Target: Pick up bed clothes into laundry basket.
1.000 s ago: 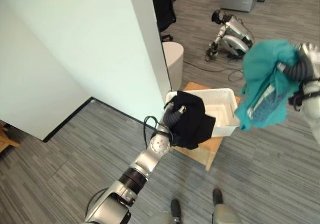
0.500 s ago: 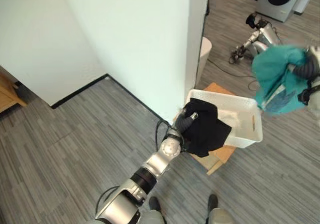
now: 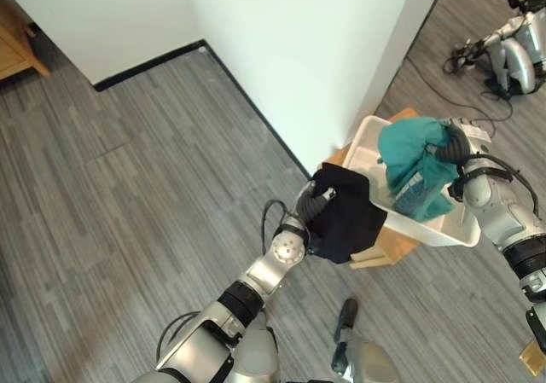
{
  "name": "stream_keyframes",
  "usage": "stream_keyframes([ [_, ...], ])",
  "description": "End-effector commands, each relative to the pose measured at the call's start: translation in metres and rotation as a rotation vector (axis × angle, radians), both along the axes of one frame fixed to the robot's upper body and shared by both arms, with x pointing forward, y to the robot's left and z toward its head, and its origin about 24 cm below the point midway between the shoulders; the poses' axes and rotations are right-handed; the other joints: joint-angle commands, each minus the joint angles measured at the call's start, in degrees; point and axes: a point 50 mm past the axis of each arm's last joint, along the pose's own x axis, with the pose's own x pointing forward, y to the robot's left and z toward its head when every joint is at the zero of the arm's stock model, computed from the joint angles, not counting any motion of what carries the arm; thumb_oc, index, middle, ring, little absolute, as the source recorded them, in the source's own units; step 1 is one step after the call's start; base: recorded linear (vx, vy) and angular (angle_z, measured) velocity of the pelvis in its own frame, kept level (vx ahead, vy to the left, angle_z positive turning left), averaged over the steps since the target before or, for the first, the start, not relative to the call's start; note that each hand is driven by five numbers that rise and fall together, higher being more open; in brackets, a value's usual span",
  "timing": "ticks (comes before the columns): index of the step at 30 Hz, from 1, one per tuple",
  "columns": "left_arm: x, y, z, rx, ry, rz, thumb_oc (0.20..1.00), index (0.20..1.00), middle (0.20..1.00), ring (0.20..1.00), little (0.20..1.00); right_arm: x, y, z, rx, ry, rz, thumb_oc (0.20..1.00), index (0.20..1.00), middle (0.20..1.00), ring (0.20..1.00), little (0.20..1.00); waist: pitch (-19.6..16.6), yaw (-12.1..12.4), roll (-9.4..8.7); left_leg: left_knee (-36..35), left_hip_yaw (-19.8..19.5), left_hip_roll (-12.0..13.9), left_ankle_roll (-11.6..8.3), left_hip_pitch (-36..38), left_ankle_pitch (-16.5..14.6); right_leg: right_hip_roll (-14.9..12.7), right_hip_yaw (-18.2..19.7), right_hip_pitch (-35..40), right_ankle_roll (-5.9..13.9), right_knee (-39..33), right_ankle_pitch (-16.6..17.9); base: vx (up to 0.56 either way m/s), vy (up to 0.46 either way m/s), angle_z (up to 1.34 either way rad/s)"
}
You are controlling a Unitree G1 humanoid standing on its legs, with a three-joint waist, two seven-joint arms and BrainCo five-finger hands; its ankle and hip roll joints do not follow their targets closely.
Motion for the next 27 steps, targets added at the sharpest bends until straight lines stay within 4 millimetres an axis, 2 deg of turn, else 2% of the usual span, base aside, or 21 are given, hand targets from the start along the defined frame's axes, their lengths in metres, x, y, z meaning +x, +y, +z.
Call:
stream_keyframes([
  [1,0.0,-0.046,0.063,-0.15,-0.214,-0.163,0.2,0.2,0.2,0.2,0.2,0.001,-0.009,0.053,0.041,-0.161,0.015,1.0,1.0,1.0,1.0,1.0,-1.56,0.41,1.8,-0.05,-0.74,3.57,-3.32,1.08,-7.41,0.67,1.59,0.28,1.29,0.82,-7.71,0.03,0.036,-0.01],
  [3,0.002,-0.045,0.068,-0.157,-0.235,-0.15,0.2,0.2,0.2,0.2,0.2,-0.003,-0.003,0.054,0.291,-0.218,0.081,1.0,1.0,1.0,1.0,1.0,-2.21,-0.7,1.93,-0.05,-0.32,3.21,-3.07,1.57,-7.79,0.36,2.29,0.24,1.6,0.82,-7.56,0.04,0.035,-0.03],
  [5,0.006,-0.041,0.079,-0.145,-0.279,-0.147,0.2,0.2,0.2,0.2,0.2,-0.013,0.002,0.062,0.369,-0.276,0.163,1.0,1.0,1.0,1.0,1.0,-3.2,-1.98,2.08,-0.05,0.03,2.79,-2.78,2.23,-8.33,0.09,2.98,0.47,1.8,0.82,-7.62,0.07,0.029,-0.12],
  [7,0.005,-0.038,0.095,-0.157,-0.345,-0.156,0.2,0.2,0.2,0.2,0.2,-0.029,-0.002,0.063,0.376,-0.307,0.202,1.0,1.0,1.0,1.0,1.0,-4.2,-3.13,2.31,-0.05,0.25,2.34,-2.52,3.03,-8.83,-0.12,3.37,0.9,1.92,0.82,-7.63,0.09,0.014,-0.12],
  [10,0.0,-0.036,0.125,-0.162,-0.462,-0.21,0.2,0.2,0.2,0.2,0.2,-0.053,-0.025,0.064,0.313,-0.309,0.174,1.0,1.0,1.0,1.0,1.0,-5.95,-4.48,3.0,-0.05,0.4,1.71,-2.22,4.31,-9.54,-0.63,3.48,1.83,2.25,0.82,-7.76,0.12,-0.008,-0.02],
  [11,-0.007,-0.042,0.133,-0.155,-0.497,-0.269,0.2,0.2,0.2,0.2,0.2,-0.063,-0.045,0.072,0.251,-0.328,0.106,1.0,1.0,1.0,1.0,1.0,-6.98,-5.68,3.5,-0.05,0.77,1.24,-1.97,5.31,-10.05,-0.89,3.9,2.39,2.46,0.82,-7.77,0.14,-0.003,0.0],
  [12,-0.009,-0.045,0.135,-0.148,-0.508,-0.288,0.2,0.2,0.2,0.2,0.2,-0.068,-0.057,0.071,0.24,-0.322,0.056,1.0,1.0,1.0,1.0,1.0,-7.42,-6.17,3.77,-0.05,0.87,0.99,-1.84,5.78,-10.34,-1.02,4.16,2.64,2.55,0.82,-7.78,0.11,0.006,0.02],
  [13,-0.01,-0.046,0.135,-0.149,-0.507,-0.292,0.2,0.2,0.2,0.2,0.2,-0.069,-0.058,0.071,0.24,-0.322,0.054,1.0,1.0,1.0,1.0,1.0,-7.41,-6.0,3.81,-0.05,0.88,0.96,-1.82,5.86,-10.39,-1.05,4.16,2.71,2.59,0.82,-7.82,0.1,0.01,-0.06],
  [14,-0.016,-0.055,0.138,-0.153,-0.518,-0.339,0.2,0.2,0.2,0.2,0.2,-0.077,-0.078,0.062,0.232,-0.279,-0.024,1.0,1.0,1.0,1.0,1.0,-8.05,-7.37,4.32,-0.05,1.38,0.62,-1.65,6.67,-10.8,-1.3,4.56,3.07,2.71,0.82,-7.79,0.09,0.009,-0.1],
  [16,-0.02,-0.063,0.14,-0.14,-0.541,-0.363,0.2,0.2,0.2,0.2,0.2,-0.09,-0.097,0.042,0.249,-0.212,-0.101,1.0,1.0,1.0,1.0,1.0,-8.39,-8.71,4.81,-0.05,1.99,0.27,-1.31,7.18,-10.49,-1.49,5.12,2.98,2.65,0.82,-7.09,0.09,0.013,-0.25],
  [19,-0.015,-0.067,0.123,-0.065,-0.505,-0.333,0.2,0.2,0.2,0.2,0.2,-0.107,-0.118,0.001,0.308,-0.084,-0.218,1.0,1.0,1.0,1.0,1.0,-8.43,-10.47,5.59,-0.05,2.87,-0.15,-1.0,8.38,-11.77,-1.71,5.67,3.34,3.02,0.82,-7.66,0.08,0.023,-0.26],
  [23,-0.002,-0.063,0.097,0.084,-0.462,-0.264,0.2,0.2,0.2,0.2,0.2,-0.128,-0.132,-0.048,0.413,0.041,-0.32,1.0,1.0,1.0,1.0,1.0,-7.71,-12.7,6.2,-0.05,4.39,-0.38,-0.75,9.15,-12.33,-1.68,7.42,2.47,3.31,0.82,-7.53,0.05,0.029,-0.23],
  [24,0.005,-0.057,0.091,0.139,-0.456,-0.221,0.2,0.2,0.2,0.2,0.2,-0.137,-0.133,-0.071,0.483,0.086,-0.365,1.0,1.0,1.0,1.0,1.0,-7.37,-13.43,6.42,-0.05,5.03,-0.38,-0.81,9.0,-12.38,-1.39,7.95,1.83,3.48,0.82,-7.47,0.03,0.025,-0.51],
  [25,0.005,-0.057,0.091,0.14,-0.457,-0.221,0.2,0.2,0.2,0.2,0.2,-0.136,-0.133,-0.071,0.485,0.085,-0.364,1.0,1.0,1.0,1.0,1.0,-7.41,-13.3,6.37,-0.05,5.16,-0.37,-0.82,9.0,-12.4,-1.37,8.08,1.74,3.48,0.82,-7.46,0.03,0.013,-0.39],
  [27,0.012,-0.052,0.091,0.183,-0.462,-0.189,0.2,0.2,0.2,0.2,0.2,-0.146,-0.136,-0.09,0.527,0.136,-0.41,1.0,1.0,1.0,1.0,1.0,-7.31,-13.49,6.23,-0.05,5.35,-0.27,-1.02,8.74,-12.24,-1.21,8.08,1.33,3.62,0.82,-7.37,0.01,-0.007,-0.24],
])
